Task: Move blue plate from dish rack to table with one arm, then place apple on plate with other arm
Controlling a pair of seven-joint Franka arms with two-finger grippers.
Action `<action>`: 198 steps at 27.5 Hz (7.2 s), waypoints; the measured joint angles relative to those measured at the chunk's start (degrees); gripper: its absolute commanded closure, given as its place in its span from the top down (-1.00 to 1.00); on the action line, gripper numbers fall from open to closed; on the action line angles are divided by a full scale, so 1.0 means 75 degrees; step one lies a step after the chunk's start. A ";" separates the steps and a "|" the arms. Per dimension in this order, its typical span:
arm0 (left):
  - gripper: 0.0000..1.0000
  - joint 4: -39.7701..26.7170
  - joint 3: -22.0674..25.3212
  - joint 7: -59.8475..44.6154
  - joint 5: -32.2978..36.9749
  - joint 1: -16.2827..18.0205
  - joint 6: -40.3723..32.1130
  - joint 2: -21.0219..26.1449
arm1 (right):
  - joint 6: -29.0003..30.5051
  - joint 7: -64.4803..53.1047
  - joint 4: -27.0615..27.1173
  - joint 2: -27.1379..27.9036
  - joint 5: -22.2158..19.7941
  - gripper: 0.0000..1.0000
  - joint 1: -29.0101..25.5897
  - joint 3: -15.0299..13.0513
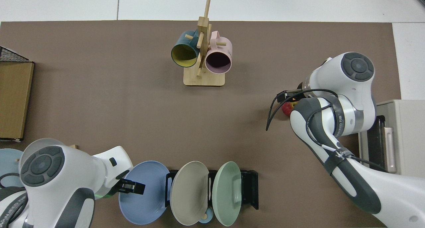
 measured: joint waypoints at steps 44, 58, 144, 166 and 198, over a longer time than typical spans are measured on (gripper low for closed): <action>-1.00 0.2075 0.0115 -0.0462 0.1005 0.0429 -0.0431 0.0601 | -0.0989 0.0044 0.0789 -0.0198 -0.0148 -0.85 0.0046 -0.0030; -1.00 0.2962 0.0382 -0.0462 -0.0966 0.0431 0.1810 0.3230 | -0.3338 -0.1026 0.2224 -0.0794 -0.0351 -0.85 0.0043 -0.0012; 1.00 0.6132 0.1349 -0.0058 0.1449 -0.0263 -0.1477 0.2933 | -0.0312 0.5098 0.2012 0.1555 -0.0142 -0.90 0.3783 0.0094; 1.00 0.6132 0.1418 -0.0059 0.1449 -0.0242 -0.1501 0.2844 | -0.0949 0.5218 0.2519 0.1792 -0.0139 1.00 0.3558 -0.0073; 1.00 0.6132 0.1432 -0.0059 0.1451 -0.0115 -0.1501 0.2831 | -0.2194 -0.0165 0.3540 -0.0186 -0.0154 1.00 0.0288 -0.0110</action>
